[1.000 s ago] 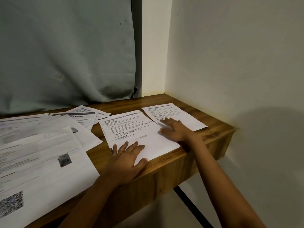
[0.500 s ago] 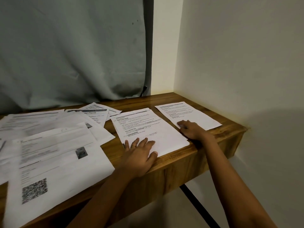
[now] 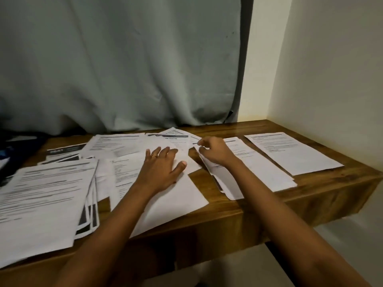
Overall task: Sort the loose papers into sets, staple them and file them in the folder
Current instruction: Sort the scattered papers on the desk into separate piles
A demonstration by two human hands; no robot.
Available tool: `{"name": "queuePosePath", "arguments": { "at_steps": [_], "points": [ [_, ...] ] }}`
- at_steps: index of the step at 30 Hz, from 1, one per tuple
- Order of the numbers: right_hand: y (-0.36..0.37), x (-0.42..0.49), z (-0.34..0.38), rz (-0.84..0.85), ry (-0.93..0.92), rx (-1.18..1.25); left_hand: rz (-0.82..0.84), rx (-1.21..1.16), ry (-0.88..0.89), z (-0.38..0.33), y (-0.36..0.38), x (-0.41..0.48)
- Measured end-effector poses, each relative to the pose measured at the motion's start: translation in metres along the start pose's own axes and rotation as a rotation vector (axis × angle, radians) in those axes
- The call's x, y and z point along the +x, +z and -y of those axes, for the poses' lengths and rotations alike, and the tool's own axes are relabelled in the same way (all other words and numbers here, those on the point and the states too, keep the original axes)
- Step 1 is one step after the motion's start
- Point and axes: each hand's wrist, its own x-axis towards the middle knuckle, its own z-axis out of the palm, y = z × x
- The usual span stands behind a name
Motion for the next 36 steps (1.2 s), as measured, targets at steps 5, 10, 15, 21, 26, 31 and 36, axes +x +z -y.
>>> {"name": "queuePosePath", "arguments": {
  "at_steps": [5, 10, 15, 21, 26, 31, 36],
  "points": [
    [0.049, 0.019, 0.032, 0.115, 0.133, -0.109, 0.025, -0.041, -0.107, 0.052, 0.016, -0.011],
    [0.072, 0.031, 0.042, 0.191, 0.223, -0.334, 0.092, -0.050, -0.178, 0.072, 0.033, -0.013],
    [0.075, 0.046, 0.042, 0.205, 0.308, -0.373, 0.104, -0.060, -0.206, 0.076, 0.039, -0.013],
    [0.069, 0.055, 0.035, 0.191, 0.353, -0.328, 0.090, -0.073, -0.204, 0.078, 0.041, -0.012],
    [0.068, 0.055, 0.030, 0.031, 0.310, -0.232, 0.086, -0.072, -0.203, 0.080, 0.042, -0.011],
    [0.058, 0.055, 0.028, -0.074, 0.311, -0.110, 0.090, -0.057, -0.207, 0.080, 0.042, -0.011],
    [0.056, 0.051, 0.019, -0.152, 0.273, 0.022, 0.091, -0.065, -0.209, 0.079, 0.042, -0.011]
  ]
}}
